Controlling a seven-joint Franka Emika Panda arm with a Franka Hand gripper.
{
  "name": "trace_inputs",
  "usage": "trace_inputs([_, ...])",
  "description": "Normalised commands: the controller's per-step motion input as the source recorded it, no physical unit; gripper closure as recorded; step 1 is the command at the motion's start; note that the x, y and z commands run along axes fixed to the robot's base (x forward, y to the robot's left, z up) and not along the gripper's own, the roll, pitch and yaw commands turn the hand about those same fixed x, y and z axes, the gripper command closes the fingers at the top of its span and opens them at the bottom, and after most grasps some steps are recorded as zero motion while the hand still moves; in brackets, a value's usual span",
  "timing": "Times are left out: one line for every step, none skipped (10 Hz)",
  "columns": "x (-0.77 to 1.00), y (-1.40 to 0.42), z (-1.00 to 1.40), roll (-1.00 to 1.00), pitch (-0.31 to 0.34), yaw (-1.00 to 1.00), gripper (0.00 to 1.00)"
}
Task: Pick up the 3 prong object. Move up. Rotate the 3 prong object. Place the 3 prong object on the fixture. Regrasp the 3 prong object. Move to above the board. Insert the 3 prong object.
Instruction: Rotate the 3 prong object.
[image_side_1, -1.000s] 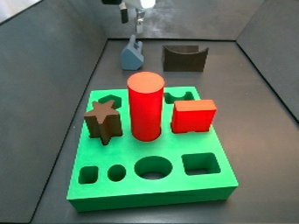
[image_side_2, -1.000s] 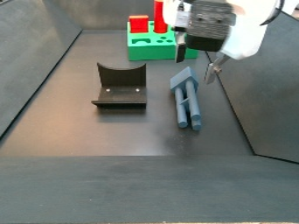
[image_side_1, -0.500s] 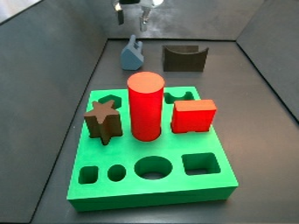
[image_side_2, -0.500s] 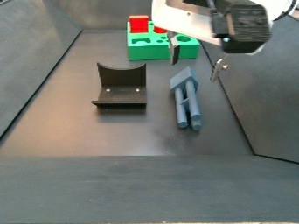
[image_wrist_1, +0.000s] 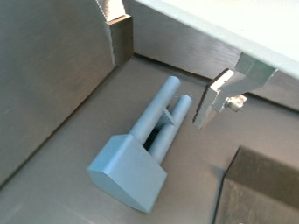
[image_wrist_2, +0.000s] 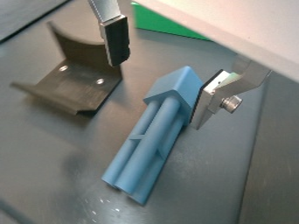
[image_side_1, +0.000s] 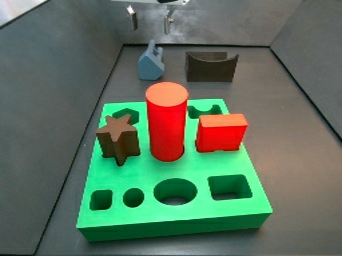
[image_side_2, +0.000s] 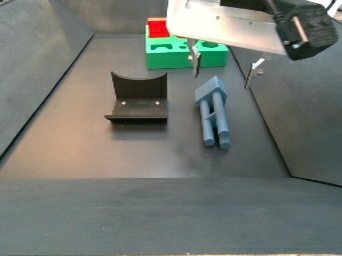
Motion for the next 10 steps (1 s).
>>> trace_inputs([0.03,0.00,-0.02,0.01,-0.045,1.00,0.00])
trace_inputs([0.03,0.00,-0.02,0.01,-0.055,0.89,0.00])
trace_inputs([0.03,0.00,-0.02,0.01,-0.055,0.73,0.00])
trace_inputs([0.03,0.00,-0.02,0.01,-0.054,0.44,0.00])
trace_inputs([0.03,0.00,-0.03,0.01,-0.053,0.28,0.00])
trace_inputs([0.00,0.00,-1.00,0.00,0.000,0.00,0.00])
trace_inputs([0.00,0.00,-1.00,0.00,-0.003,-0.03,0.00])
trace_inputs([0.02,0.00,-1.00,0.00,-0.025,-0.04,0.00])
trace_inputs([0.02,0.00,-1.00,-0.01,-0.029,-0.03,0.00])
trace_inputs([0.03,0.01,-1.00,-0.02,-0.032,-0.02,0.00])
